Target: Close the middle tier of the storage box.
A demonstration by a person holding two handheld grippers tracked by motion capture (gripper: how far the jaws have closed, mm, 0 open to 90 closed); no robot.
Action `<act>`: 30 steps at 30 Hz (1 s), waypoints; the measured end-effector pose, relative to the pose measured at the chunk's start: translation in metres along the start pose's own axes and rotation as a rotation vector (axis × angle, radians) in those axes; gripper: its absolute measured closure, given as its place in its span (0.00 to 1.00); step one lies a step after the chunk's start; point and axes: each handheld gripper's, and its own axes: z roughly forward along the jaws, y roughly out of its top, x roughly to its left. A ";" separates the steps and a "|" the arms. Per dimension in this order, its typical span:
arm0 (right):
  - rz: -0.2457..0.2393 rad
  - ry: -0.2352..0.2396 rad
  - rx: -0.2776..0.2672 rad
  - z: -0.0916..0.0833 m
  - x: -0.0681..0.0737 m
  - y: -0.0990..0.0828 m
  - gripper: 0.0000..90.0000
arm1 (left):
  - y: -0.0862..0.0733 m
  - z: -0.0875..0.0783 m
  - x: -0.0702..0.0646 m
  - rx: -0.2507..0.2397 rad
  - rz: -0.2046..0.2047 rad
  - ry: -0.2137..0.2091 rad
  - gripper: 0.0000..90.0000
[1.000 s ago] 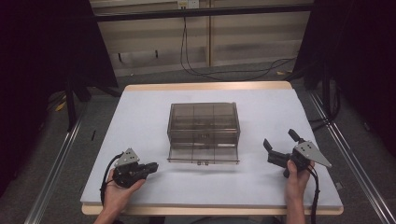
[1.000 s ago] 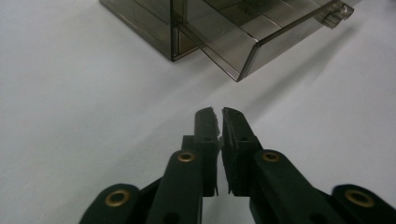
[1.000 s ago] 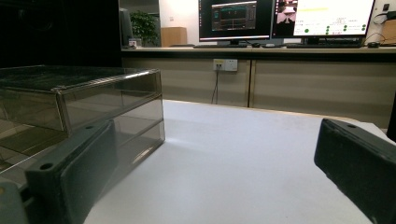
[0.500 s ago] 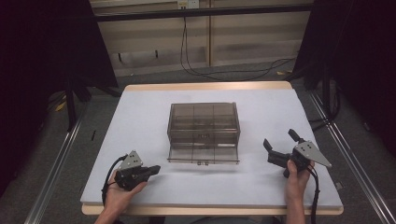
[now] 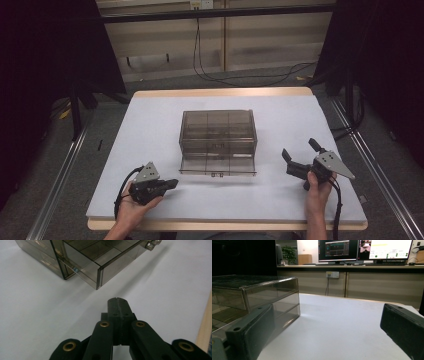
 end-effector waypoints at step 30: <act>-0.001 -0.007 0.002 0.001 0.000 0.000 0.00 | 0.021 0.025 -0.019 0.031 0.058 -0.085 1.00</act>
